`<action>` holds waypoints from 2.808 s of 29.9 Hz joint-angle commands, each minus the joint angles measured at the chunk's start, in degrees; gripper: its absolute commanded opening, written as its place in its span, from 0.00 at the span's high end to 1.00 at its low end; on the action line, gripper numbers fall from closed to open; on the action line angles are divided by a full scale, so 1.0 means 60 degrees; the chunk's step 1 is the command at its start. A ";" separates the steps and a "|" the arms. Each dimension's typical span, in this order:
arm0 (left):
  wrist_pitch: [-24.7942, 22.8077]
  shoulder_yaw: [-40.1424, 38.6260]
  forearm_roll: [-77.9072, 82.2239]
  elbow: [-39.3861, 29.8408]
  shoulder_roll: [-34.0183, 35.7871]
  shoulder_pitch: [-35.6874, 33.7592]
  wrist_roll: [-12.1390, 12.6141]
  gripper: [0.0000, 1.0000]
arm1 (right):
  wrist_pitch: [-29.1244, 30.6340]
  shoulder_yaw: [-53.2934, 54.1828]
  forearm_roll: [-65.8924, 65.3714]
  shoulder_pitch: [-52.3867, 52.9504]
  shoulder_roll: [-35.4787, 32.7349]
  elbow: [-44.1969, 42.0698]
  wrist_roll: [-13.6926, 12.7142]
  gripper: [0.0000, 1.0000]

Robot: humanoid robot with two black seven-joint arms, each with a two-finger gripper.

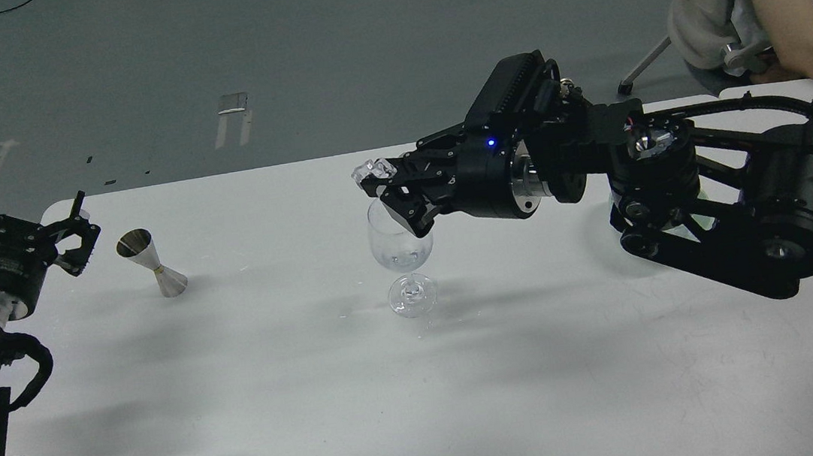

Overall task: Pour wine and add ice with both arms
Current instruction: 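Open the right gripper to drop the ice into the glass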

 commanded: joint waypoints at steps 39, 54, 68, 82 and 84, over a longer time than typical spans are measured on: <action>-0.0248 -0.0014 -0.0015 0.0029 0.0012 -0.0003 -0.0001 0.02 | -0.0015 0.0000 0.0001 -0.0214 0.0045 -0.0031 0.0011 0.38; -0.0248 -0.0014 -0.0015 0.0044 0.0012 0.0012 -0.0001 0.02 | -0.0015 0.0015 0.0031 -0.0301 0.0016 -0.0046 0.0011 0.02; -0.0248 -0.0014 -0.0015 0.0044 -0.0003 -0.0017 -0.0001 0.02 | 0.0000 0.0030 0.0060 -0.0302 0.0016 -0.0046 -0.0003 0.08; -0.0248 -0.0029 -0.0015 0.0044 0.0012 -0.0032 -0.0001 0.02 | 0.0000 0.0000 0.0016 -0.0302 0.0016 -0.0046 0.0011 0.69; -0.0248 -0.0029 -0.0015 0.0044 0.0027 -0.0032 -0.0001 0.02 | 0.0000 0.0015 0.0016 -0.0316 0.0060 -0.0075 0.0011 0.35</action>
